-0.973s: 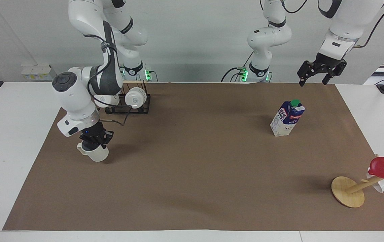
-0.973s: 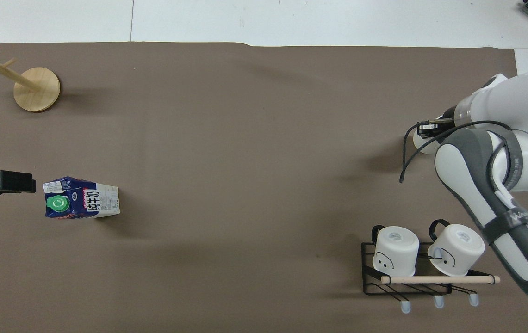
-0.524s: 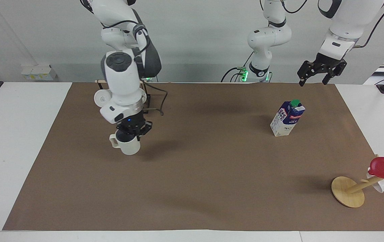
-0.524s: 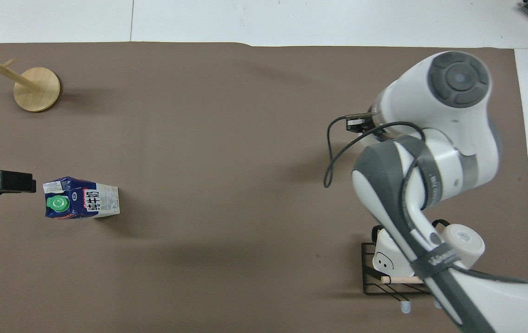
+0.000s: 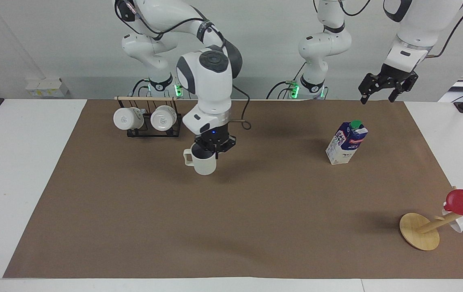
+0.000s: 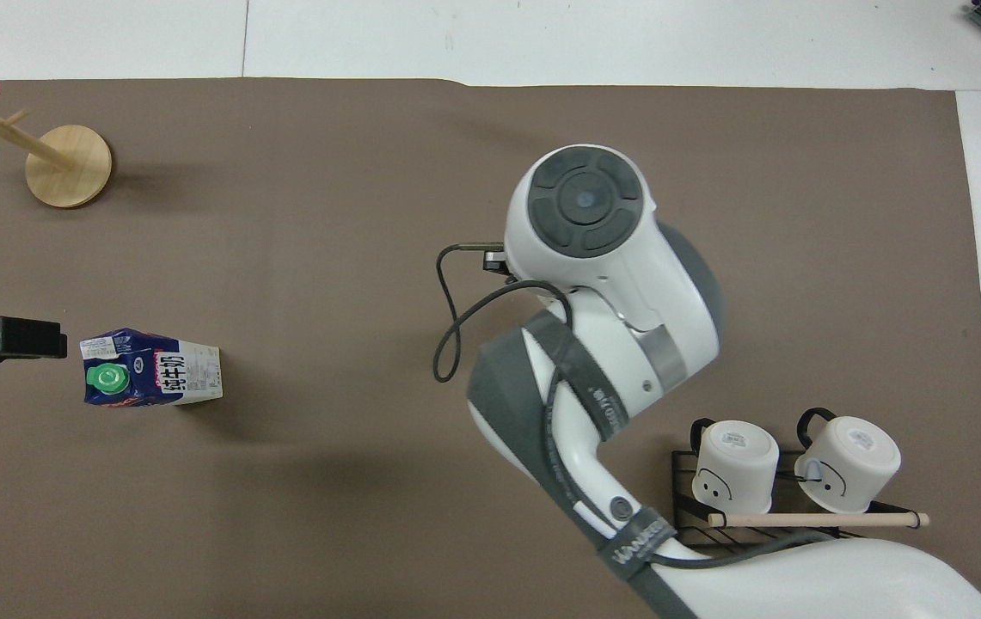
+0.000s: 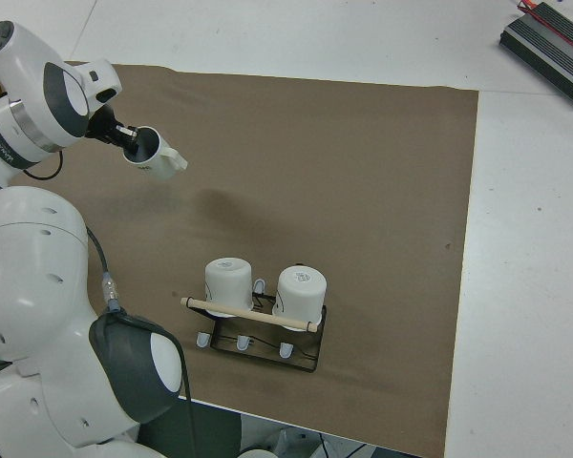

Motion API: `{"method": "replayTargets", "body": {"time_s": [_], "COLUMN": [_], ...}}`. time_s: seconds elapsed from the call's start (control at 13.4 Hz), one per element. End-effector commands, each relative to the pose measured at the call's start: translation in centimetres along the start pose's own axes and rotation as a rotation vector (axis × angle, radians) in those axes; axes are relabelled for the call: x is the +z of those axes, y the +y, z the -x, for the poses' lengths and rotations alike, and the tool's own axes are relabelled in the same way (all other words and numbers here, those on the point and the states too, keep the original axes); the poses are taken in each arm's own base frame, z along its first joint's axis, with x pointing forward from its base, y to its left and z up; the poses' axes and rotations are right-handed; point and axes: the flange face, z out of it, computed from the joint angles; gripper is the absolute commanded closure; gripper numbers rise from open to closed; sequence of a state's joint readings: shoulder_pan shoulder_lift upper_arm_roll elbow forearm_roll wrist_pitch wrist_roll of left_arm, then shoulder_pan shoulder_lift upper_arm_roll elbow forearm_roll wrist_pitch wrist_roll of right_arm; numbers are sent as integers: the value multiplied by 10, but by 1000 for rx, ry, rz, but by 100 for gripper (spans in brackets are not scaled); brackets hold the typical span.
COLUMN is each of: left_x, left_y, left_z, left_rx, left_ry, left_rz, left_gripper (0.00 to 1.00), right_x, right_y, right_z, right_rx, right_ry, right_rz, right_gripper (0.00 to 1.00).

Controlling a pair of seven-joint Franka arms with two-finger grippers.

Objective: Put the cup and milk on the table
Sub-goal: 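Lift the mug with the right gripper and carry it toward table center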

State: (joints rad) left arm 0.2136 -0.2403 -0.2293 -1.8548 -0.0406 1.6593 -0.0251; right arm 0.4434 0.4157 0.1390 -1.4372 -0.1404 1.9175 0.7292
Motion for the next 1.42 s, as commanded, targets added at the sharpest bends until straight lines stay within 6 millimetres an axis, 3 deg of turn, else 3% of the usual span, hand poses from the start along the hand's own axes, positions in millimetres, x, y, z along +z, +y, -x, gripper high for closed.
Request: {"method": "replayTargets", "body": {"time_s": [0.0, 0.37, 0.52, 0.9, 0.97, 1.12, 1.2, 1.35], "left_x": [-5, -5, -5, -5, -6, -6, -7, -4], "left_y": [-2, -2, -2, -2, -1, 5, 4, -2], "left_z": [-1, -1, -1, -1, -1, -1, -1, 1], "left_rx": [-7, -7, -7, -7, -5, 7, 1, -6], "left_ry": [-8, -6, -6, -8, -5, -3, -1, -8], "left_rz": [-19, -19, -19, -19, -19, -18, -18, -20], "left_gripper": [0, 0, 0, 0, 0, 0, 0, 0], "right_x": [41, 68, 71, 104, 110, 102, 100, 81], "right_y": [-58, -104, -104, -102, -102, -103, -104, -104], "right_z": [13, 51, 51, 62, 68, 66, 65, 64], "right_rx": [22, 54, 67, 55, 49, 47, 44, 51], "right_ry": [-14, -27, -35, -41, -49, -45, -35, -22], "right_rz": [24, 14, -7, 2, 9, 14, 14, -10], "right_gripper": [100, 100, 100, 98, 92, 54, 5, 0]}}
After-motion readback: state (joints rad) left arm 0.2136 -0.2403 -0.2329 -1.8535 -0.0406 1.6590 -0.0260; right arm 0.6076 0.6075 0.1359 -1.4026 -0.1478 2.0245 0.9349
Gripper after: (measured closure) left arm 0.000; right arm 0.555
